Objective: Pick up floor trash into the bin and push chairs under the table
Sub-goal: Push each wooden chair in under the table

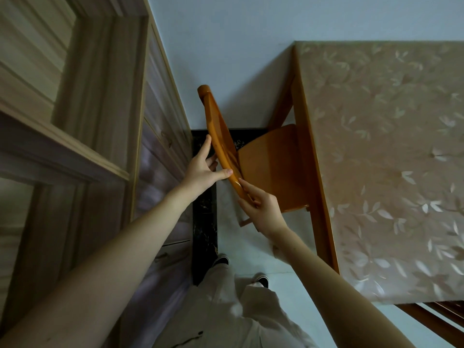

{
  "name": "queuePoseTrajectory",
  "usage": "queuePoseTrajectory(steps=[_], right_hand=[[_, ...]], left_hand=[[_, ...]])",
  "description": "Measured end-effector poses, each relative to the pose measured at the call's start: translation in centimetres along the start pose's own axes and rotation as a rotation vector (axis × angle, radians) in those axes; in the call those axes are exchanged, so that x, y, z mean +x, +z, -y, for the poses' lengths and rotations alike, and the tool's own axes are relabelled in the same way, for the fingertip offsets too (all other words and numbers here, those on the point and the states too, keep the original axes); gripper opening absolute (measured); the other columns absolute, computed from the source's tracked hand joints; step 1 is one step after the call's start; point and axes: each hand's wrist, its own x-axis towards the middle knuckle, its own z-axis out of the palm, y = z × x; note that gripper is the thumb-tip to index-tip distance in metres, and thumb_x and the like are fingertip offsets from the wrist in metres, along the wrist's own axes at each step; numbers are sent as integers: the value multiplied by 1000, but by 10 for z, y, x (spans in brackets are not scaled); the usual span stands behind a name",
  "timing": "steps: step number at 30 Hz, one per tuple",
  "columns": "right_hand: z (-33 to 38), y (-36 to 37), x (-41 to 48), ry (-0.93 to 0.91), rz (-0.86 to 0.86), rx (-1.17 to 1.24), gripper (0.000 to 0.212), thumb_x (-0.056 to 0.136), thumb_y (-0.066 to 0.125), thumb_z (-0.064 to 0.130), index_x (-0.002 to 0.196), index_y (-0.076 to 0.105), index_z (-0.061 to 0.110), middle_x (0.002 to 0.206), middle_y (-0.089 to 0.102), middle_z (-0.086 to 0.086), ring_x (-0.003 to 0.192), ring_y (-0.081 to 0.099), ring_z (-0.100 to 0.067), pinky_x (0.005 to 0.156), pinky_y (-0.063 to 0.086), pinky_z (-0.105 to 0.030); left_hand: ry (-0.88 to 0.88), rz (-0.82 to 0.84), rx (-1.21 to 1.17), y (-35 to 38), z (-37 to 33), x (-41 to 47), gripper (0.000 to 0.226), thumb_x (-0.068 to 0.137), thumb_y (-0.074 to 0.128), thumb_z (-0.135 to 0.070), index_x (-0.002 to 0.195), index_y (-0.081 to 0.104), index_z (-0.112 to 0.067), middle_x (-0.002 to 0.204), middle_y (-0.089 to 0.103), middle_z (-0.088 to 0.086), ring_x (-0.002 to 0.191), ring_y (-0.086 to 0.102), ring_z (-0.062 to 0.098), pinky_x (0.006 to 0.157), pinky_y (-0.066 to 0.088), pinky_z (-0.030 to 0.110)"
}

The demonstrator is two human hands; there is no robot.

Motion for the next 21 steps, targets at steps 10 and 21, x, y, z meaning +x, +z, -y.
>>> queuePoseTrajectory(steps=[10,21], right_hand=[[10,8,35,52,-78,24,50,91,66,11,140,54,17,103,67,6,73,63,-2,66,50,-14],[18,11,61,116,-115,94,50,93,65,18,141,52,20,108,67,3,71,64,-6,66,54,-16]], left_hand=[[17,36,63,-19,-16,34,110,75,80,-7,153,5,-28,159,20,0,138,36,20,111,36,44],[3,73,94,-30,-31,57,105,80,76,-9,153,3,-27,159,19,0,140,32,21,112,34,46]])
